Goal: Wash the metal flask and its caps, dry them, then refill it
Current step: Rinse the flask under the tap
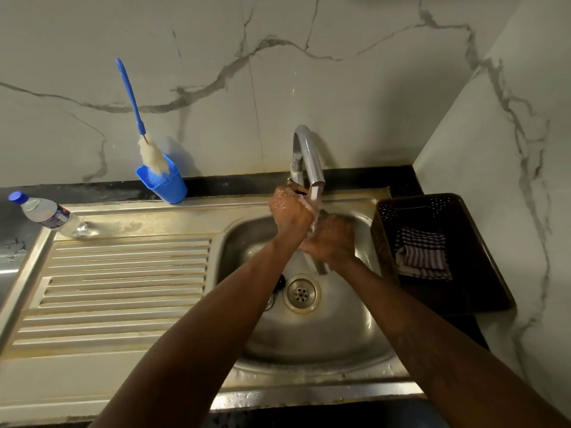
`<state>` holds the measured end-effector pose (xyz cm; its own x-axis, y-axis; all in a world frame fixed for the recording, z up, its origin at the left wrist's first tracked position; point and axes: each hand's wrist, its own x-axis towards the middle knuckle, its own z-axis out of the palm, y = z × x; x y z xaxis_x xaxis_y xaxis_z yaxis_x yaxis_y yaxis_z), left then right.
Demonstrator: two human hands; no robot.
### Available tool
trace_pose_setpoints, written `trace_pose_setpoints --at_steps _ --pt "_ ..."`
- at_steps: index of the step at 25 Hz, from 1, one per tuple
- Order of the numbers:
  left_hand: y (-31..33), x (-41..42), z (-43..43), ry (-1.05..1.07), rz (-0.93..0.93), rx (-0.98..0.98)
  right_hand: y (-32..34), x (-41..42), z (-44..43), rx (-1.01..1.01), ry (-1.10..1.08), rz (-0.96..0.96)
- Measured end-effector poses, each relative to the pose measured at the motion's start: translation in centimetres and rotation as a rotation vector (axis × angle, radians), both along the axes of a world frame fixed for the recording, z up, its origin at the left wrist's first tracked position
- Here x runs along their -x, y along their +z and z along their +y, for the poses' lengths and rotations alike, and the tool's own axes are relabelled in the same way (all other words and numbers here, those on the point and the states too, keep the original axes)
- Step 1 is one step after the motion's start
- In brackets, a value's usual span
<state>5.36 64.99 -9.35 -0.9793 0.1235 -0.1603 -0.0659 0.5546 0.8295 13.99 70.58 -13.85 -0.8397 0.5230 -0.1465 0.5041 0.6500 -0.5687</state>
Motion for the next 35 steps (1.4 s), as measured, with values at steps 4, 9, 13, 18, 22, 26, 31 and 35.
trace_pose_setpoints --at_steps 4,9,13,18,22,26,31,35 --pt "0.3 0.3 -0.9 -0.269 0.023 0.0 1.1 -1.3 0.9 0.268 0.098 -0.102" --pt "-1.8 -1.2 -3.3 -0.381 0.456 -0.205 1.0 -0.5 1.5 0.242 0.01 -0.12" --pt "-1.3 -0.1 -3.3 -0.615 0.452 0.129 0.1 -0.5 1.4 0.11 -0.02 -0.189" --pt "-0.7 1.0 -1.7 -0.496 0.06 0.216 -1.1 -1.4 0.7 -0.187 -0.01 -0.144" --pt "-0.1 0.9 -2.2 -0.469 0.216 0.242 -0.6 -1.1 1.9 -0.029 -0.047 -0.145" --pt "-0.2 0.8 -4.0 -0.337 0.229 -0.13 -0.3 -1.4 1.9 0.228 0.003 -0.158" --pt "-0.5 3.9 -2.7 -0.025 -0.092 -0.011 0.3 -1.2 1.1 0.563 0.06 -0.128" --pt "0.3 4.5 -1.3 -0.218 -0.215 -0.059 -0.6 -2.0 1.1 0.662 0.068 -0.201"
